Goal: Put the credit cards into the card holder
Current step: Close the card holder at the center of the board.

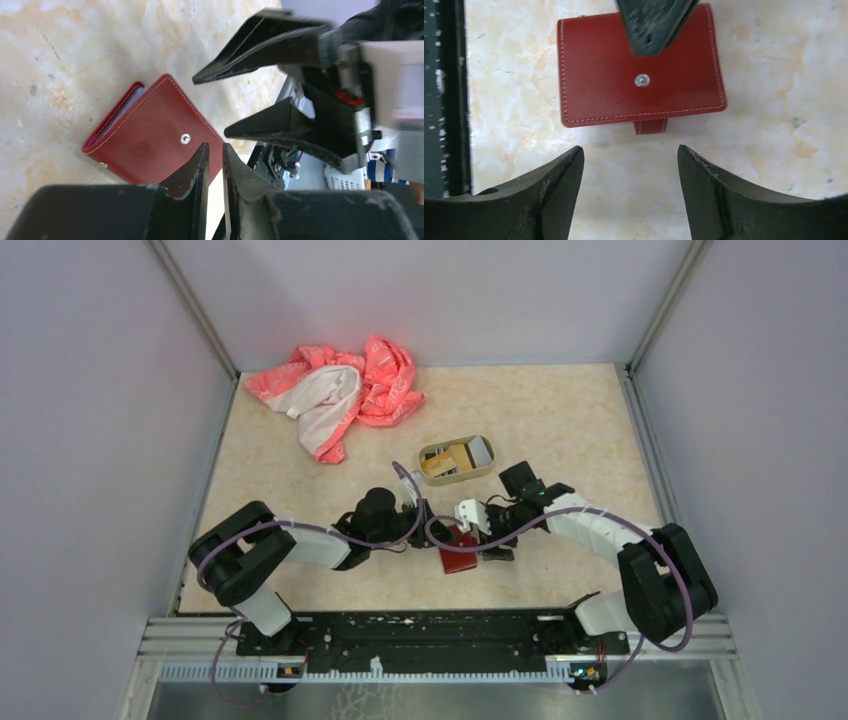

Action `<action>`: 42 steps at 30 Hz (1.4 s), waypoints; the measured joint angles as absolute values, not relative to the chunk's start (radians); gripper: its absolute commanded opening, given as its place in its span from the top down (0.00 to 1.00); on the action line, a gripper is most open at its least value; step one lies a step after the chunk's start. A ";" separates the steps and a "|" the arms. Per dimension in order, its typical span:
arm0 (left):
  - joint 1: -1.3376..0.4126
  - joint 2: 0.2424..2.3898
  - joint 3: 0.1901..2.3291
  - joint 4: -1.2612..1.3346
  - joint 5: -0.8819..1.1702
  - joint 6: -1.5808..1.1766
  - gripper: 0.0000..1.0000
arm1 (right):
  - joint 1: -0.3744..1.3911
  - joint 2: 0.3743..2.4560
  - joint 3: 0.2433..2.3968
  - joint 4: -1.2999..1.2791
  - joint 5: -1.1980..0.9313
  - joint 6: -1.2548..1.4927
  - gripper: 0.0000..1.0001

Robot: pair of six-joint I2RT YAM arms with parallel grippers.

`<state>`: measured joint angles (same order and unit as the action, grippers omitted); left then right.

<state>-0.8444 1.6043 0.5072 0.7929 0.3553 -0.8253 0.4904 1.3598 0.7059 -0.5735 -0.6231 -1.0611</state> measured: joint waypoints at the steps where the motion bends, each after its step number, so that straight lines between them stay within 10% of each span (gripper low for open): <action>1: -0.844 1.620 0.508 0.797 0.364 -0.827 0.83 | 0.493 1.354 0.703 -0.558 -0.623 -1.075 0.34; 42: -0.793 1.817 0.415 1.005 0.450 -0.927 0.99 | 0.562 1.460 0.702 -0.382 -0.526 -0.971 0.99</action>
<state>-0.7929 1.8172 0.4149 1.0050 0.4496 -0.9272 0.5617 1.4601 0.7017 -0.3817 -0.5259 -0.9707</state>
